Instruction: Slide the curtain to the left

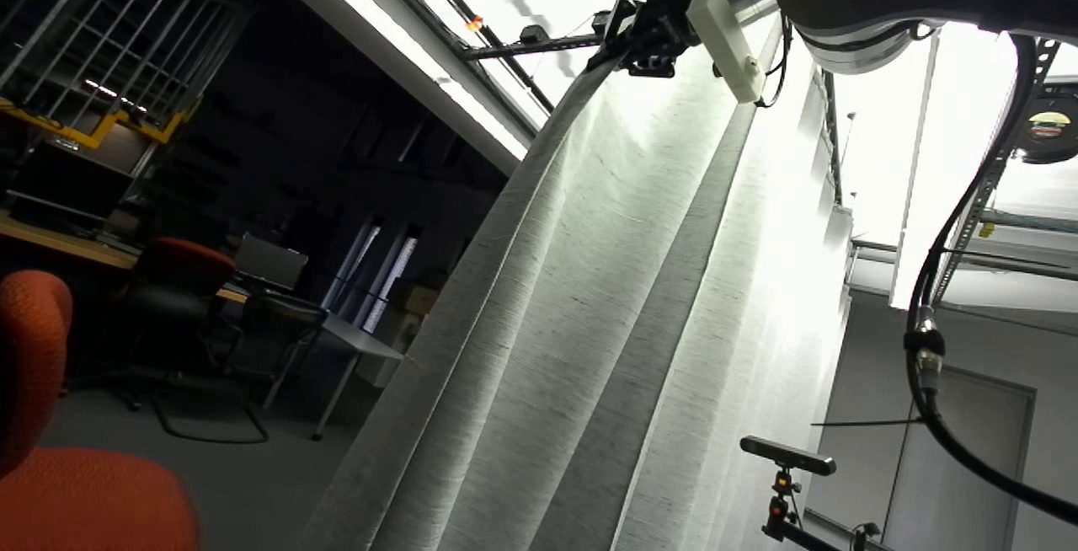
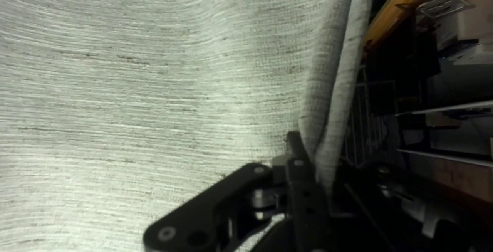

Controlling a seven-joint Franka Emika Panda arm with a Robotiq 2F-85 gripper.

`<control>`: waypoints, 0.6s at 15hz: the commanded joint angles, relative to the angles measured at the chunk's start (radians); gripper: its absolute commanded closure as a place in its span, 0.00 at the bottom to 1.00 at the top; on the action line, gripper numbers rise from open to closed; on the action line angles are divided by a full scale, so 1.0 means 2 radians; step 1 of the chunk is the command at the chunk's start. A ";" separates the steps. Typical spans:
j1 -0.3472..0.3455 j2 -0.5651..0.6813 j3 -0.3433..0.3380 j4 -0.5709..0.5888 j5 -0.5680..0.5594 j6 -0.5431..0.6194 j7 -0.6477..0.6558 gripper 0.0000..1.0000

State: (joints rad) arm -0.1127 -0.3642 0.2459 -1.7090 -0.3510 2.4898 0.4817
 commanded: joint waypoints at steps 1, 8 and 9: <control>0.020 -0.001 0.020 -0.056 0.007 -0.016 0.002 0.99; 0.045 -0.015 0.030 -0.078 0.028 0.005 0.000 0.99; 0.049 -0.018 0.032 -0.082 0.031 0.016 0.000 0.99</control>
State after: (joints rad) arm -0.0776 -0.3796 0.2836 -1.7398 -0.3499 2.5184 0.4821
